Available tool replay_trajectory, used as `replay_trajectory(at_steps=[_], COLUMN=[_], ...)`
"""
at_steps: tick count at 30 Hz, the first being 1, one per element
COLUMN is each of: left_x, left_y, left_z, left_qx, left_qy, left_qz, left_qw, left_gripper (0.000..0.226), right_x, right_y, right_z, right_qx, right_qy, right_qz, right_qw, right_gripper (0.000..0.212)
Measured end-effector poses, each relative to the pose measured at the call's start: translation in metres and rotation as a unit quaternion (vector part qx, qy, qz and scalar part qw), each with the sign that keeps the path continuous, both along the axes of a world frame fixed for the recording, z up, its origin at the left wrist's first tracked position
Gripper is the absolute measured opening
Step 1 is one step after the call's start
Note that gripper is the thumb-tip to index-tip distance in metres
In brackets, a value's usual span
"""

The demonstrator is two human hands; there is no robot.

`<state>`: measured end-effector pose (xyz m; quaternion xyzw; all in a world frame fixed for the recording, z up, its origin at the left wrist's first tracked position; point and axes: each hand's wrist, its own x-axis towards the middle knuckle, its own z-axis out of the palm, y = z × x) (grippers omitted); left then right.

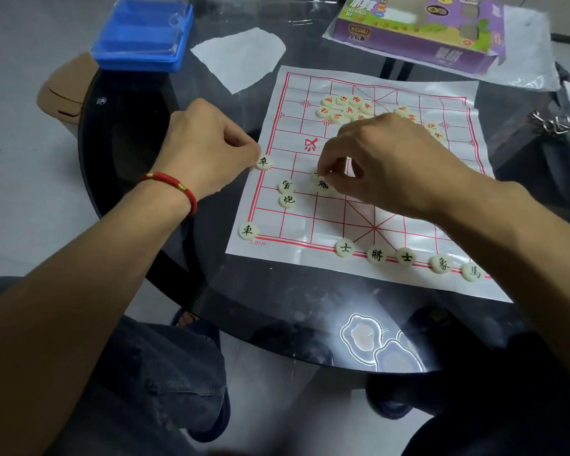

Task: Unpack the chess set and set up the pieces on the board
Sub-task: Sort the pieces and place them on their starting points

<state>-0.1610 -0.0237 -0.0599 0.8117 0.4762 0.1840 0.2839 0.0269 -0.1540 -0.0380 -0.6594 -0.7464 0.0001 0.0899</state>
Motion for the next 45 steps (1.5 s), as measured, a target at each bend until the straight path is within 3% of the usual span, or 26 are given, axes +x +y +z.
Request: replay_trajectory(at_steps=[5, 13, 19, 26, 37, 45], left_x=[-0.004, -0.002, -0.002, -0.007, -0.013, -0.013], left_y=[-0.002, -0.007, -0.008, -0.006, -0.008, -0.008], left_z=[0.001, 0.004, 0.004, 0.006, 0.0, -0.002], left_qx=[0.005, 0.007, -0.008, -0.021, 0.023, 0.045], left_qy=[0.025, 0.045, 0.048, 0.038, 0.042, 0.048], left_qz=[-0.051, -0.083, -0.086, -0.102, -0.121, -0.132], left_qw=[0.998, 0.996, 0.995, 0.994, 0.991, 0.989], left_gripper=[0.02, 0.024, 0.026, 0.036, 0.034, 0.035], right_x=[-0.001, -0.004, -0.003, -0.001, -0.014, -0.025], right_y=[-0.004, -0.003, -0.003, -0.008, -0.025, -0.03], right_z=[-0.001, -0.003, -0.003, -0.003, 0.008, 0.004], right_qx=[-0.009, -0.056, -0.067, -0.08, -0.13, -0.157], right_qy=[-0.009, -0.025, -0.037, -0.033, 0.047, 0.042], right_qz=[-0.029, -0.087, -0.058, -0.046, 0.07, 0.083], right_qw=[0.999, 0.994, 0.995, 0.995, 0.988, 0.983], right_gripper=[0.016, 0.038, 0.015, 0.028, 0.024, 0.021])
